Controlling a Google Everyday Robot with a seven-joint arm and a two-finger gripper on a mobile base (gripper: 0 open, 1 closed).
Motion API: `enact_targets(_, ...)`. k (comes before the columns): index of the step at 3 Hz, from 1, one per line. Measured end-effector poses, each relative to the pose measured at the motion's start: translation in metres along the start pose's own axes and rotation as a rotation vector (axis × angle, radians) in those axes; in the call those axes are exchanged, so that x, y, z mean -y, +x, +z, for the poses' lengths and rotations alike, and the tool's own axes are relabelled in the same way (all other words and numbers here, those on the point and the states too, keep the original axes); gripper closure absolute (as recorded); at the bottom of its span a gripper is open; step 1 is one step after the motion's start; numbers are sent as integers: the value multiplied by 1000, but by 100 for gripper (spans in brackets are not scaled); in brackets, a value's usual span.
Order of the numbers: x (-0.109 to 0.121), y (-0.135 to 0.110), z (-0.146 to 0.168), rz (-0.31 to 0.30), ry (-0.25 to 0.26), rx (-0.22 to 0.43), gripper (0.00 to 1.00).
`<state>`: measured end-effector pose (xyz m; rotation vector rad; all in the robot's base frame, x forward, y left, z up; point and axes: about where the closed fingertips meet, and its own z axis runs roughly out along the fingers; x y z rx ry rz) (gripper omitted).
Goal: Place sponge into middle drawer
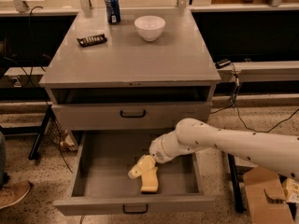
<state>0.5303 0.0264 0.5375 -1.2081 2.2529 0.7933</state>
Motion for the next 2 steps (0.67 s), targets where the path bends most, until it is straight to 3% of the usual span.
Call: enact_targets(2,-4,40,-81,39,133,62,0)
